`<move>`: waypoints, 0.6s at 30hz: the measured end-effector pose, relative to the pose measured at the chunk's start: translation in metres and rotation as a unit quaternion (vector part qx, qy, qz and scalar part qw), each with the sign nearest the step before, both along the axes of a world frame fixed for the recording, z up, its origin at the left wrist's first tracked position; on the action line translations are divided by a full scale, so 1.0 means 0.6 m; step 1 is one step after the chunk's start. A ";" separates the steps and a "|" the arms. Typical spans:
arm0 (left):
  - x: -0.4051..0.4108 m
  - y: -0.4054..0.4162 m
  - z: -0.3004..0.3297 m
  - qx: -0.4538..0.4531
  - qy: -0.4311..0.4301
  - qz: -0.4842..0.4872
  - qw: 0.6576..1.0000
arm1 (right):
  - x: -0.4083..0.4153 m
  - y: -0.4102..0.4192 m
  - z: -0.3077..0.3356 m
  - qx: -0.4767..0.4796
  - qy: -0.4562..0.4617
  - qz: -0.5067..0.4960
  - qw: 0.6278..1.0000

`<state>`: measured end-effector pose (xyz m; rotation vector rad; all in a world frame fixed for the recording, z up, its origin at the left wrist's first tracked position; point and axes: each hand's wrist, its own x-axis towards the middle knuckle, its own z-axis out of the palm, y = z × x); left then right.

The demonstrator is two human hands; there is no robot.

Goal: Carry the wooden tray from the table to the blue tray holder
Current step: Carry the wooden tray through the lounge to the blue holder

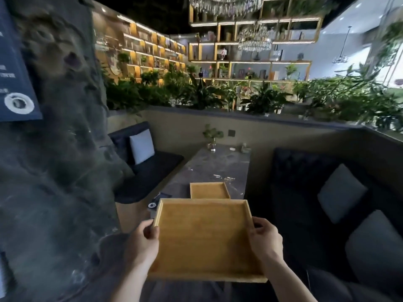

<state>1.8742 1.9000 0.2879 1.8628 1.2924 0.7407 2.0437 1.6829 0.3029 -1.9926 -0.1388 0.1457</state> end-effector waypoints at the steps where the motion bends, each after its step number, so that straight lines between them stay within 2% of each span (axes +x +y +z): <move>1: 0.042 0.029 -0.009 -0.001 0.003 -0.006 1.000 | 0.039 0.027 -0.008 0.001 0.000 -0.003 1.000; 6: 0.254 0.166 -0.072 -0.028 -0.027 -0.028 0.999 | 0.244 0.160 -0.070 -0.007 0.014 -0.012 1.000; 11: 0.475 0.288 -0.119 -0.035 -0.007 -0.016 0.999 | 0.475 0.288 -0.111 -0.036 0.038 -0.006 0.999; 18: 0.702 0.407 -0.176 -0.084 -0.028 -0.011 0.996 | 0.724 0.431 -0.164 -0.094 0.061 0.010 0.994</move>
